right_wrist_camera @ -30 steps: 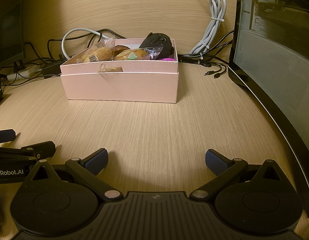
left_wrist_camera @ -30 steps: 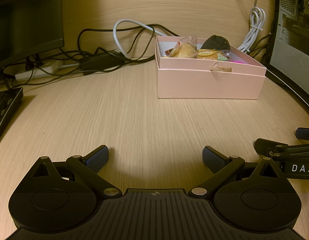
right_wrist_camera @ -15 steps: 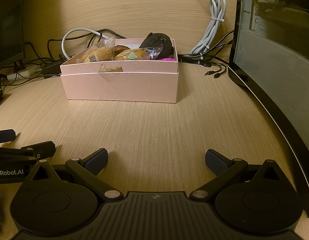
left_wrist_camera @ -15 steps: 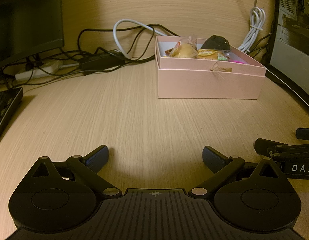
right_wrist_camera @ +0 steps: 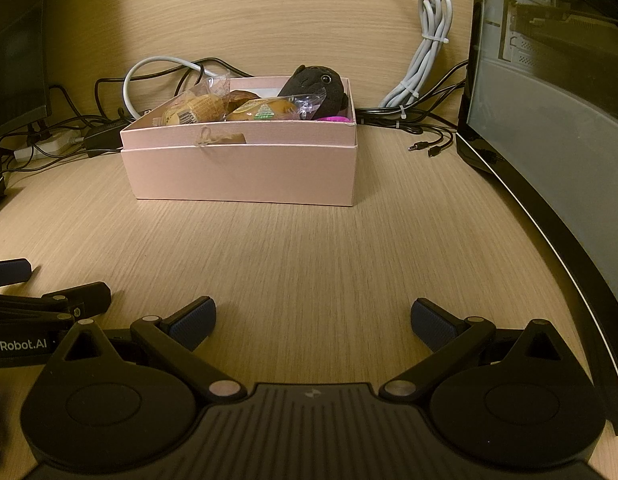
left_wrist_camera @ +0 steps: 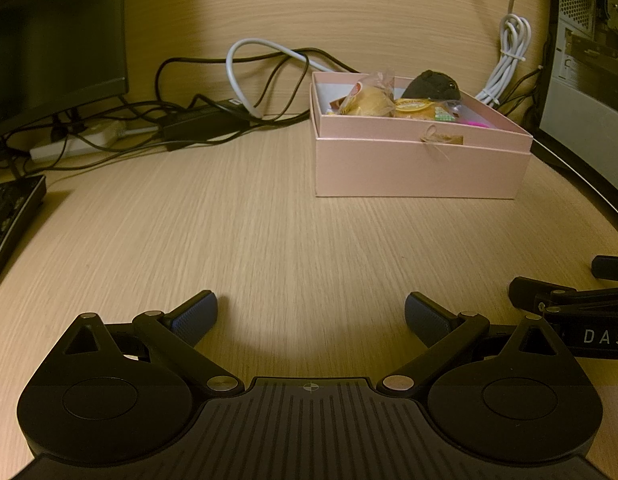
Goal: Organize objects
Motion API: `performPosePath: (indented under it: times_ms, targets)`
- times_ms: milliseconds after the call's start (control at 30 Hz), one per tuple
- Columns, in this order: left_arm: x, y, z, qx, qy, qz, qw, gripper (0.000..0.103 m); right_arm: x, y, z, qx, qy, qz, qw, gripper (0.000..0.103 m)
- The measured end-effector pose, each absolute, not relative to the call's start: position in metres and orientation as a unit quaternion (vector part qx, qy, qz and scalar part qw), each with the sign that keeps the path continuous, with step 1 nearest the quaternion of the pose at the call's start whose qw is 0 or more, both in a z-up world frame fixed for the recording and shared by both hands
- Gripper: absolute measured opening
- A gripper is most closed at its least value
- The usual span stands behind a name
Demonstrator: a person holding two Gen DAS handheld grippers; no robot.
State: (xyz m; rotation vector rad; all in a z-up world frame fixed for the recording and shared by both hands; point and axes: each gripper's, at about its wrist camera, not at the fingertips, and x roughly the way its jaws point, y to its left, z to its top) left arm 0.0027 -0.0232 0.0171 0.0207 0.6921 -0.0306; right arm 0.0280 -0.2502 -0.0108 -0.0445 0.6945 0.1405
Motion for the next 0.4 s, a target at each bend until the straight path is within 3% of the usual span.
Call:
performPosePath:
  times_ms: [400]
  targets:
    - [0.003, -0.0227, 0.0173, 0.008, 0.339, -0.016, 0.941, 0.102, 0.0279, -0.2498, -0.0106, -0.022, 0.34, 0.069, 0.938, 0.103]
